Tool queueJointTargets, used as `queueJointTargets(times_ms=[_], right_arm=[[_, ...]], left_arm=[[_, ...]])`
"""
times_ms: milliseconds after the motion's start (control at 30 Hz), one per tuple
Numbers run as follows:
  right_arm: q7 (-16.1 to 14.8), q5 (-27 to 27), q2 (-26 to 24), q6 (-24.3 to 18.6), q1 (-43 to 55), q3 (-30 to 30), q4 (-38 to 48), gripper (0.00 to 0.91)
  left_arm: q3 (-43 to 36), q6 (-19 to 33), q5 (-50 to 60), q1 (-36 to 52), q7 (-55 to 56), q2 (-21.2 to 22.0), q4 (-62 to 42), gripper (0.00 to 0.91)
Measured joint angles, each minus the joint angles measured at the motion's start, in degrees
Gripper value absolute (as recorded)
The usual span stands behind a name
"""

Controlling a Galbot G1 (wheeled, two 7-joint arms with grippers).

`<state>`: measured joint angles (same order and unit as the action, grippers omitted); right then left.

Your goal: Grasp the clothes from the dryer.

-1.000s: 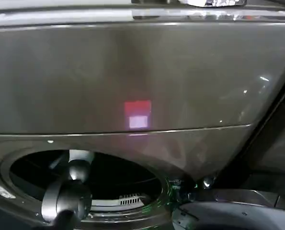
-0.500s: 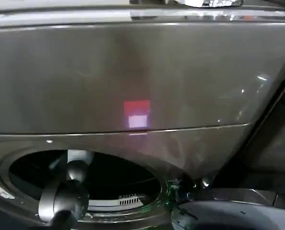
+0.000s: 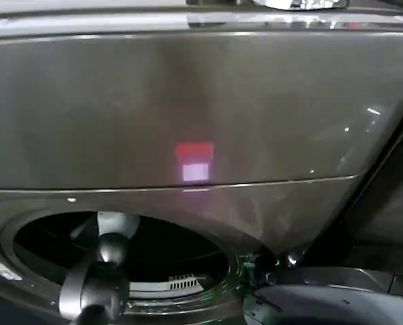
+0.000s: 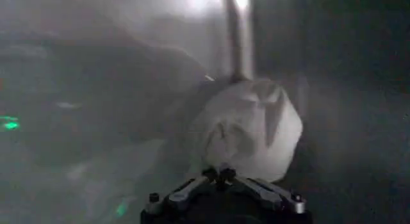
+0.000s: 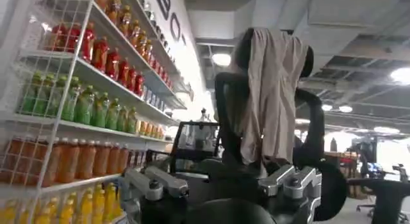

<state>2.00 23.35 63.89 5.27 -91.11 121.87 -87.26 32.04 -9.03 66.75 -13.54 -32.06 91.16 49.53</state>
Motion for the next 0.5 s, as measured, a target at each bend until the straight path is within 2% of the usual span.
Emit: queueJointTargets(times_ms=[100,300,500], right_arm=[[0.5,0.6,0.0,1.6,0.2,0.0,-1.0,0.907],[0.9,1.5,0.0,0.3,0.0,-0.2,-0.9,0.907],[1.2,1.9,0.2,-0.9,0.0,-0.4,-0.9,0.907]], left_arm=[[-0.2,-4.4,-12.5,-2.4,8.8,1.0,4.2,0.0],[-1.0,-9.6,-38.9,-8.0,22.0,1.0,13.9,0.0],[-2.5,-11.9,-53.5,-14.0,29.2,1.0,21.9,0.0]])
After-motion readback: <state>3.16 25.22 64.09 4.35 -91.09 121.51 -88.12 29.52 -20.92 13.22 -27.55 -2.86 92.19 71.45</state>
